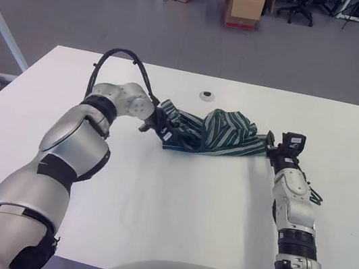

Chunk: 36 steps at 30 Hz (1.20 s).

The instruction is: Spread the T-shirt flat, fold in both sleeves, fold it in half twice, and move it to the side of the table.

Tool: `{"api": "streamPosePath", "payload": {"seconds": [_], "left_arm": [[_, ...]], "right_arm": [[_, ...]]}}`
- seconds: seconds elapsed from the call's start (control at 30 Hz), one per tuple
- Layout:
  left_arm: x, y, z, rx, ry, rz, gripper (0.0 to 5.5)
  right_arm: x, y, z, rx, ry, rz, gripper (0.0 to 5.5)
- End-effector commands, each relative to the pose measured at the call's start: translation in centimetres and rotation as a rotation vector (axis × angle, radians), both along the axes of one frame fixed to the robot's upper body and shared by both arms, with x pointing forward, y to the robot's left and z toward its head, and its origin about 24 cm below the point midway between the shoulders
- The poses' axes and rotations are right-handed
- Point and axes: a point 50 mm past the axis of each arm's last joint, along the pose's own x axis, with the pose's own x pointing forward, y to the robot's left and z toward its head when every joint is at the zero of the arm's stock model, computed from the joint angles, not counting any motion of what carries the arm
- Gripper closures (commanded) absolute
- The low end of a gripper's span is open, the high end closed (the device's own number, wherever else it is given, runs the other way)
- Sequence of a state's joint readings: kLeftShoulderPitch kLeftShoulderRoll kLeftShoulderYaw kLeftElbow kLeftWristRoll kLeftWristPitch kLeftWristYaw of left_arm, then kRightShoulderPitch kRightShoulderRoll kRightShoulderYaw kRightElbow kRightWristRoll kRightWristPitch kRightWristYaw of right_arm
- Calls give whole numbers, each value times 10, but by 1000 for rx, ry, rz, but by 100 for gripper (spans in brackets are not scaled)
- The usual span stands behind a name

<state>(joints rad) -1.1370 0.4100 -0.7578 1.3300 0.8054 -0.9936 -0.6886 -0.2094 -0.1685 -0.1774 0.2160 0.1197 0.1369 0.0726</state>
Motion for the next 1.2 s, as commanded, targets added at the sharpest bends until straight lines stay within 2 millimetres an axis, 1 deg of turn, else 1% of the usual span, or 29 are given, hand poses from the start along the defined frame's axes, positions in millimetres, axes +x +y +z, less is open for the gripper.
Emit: {"api": "streamPosePath", "payload": {"seconds": [0.03, 0.1, 0.2, 0.27, 0.33, 0.37, 0.4, 0.47, 0.53, 0.57, 0.63, 0.7, 0.77, 0.83, 0.87, 0.93, 1.03, 1.1, 1.17, 1.2], "left_arm": [[-32, 13, -33, 56, 139, -168, 548], [-53, 18, -49, 48, 229, -263, 548], [-91, 33, -73, 39, 367, -405, 548], [-116, 50, -83, 67, 438, -494, 548], [-137, 65, -87, 92, 484, -561, 548], [-143, 70, -87, 97, 492, -580, 548], [-146, 71, -87, 100, 492, -591, 548], [-153, 74, -86, 119, 486, -638, 548], [-161, 77, -88, 139, 484, -679, 548], [-164, 78, -89, 151, 485, -694, 548], [-168, 80, -91, 168, 490, -716, 548], [-176, 84, -96, 182, 509, -731, 548], [-183, 87, -104, 196, 526, -734, 548], [-188, 88, -117, 198, 520, -705, 548], [-188, 88, -122, 198, 508, -692, 548], [-184, 88, -130, 179, 479, -646, 548], [-173, 82, -138, 124, 401, -563, 548], [-169, 64, -138, -17, 395, -466, 548], [-161, 34, -130, -219, 411, -358, 548], [-158, 25, -126, -277, 418, -335, 548]], "right_arm": [[4, -3, 7, -14, -23, -11, 337], [5, -4, 10, -28, -34, -4, 337], [9, -3, 22, -68, -69, 35, 337], [18, 10, 38, -75, -111, 168, 337], [29, 32, 60, -92, -152, 418, 337], [33, 40, 69, -114, -160, 529, 337], [35, 43, 74, -130, -161, 593, 337], [38, 63, 90, -225, -128, 905, 337], [36, 79, 101, -290, -40, 1221, 337], [33, 84, 104, -296, 21, 1357, 337], [28, 87, 108, -281, 132, 1533, 337], [29, 90, 107, -253, 278, 1673, 337], [35, 91, 104, -246, 377, 1718, 337], [46, 95, 100, -241, 432, 1696, 337], [51, 97, 99, -274, 450, 1687, 337], [58, 101, 95, -399, 488, 1692, 337], [66, 111, 95, -487, 526, 1700, 337], [71, 115, 90, -697, 539, 1699, 337], [76, 114, 87, -996, 494, 1682, 337], [77, 113, 87, -1096, 465, 1679, 337]]}}
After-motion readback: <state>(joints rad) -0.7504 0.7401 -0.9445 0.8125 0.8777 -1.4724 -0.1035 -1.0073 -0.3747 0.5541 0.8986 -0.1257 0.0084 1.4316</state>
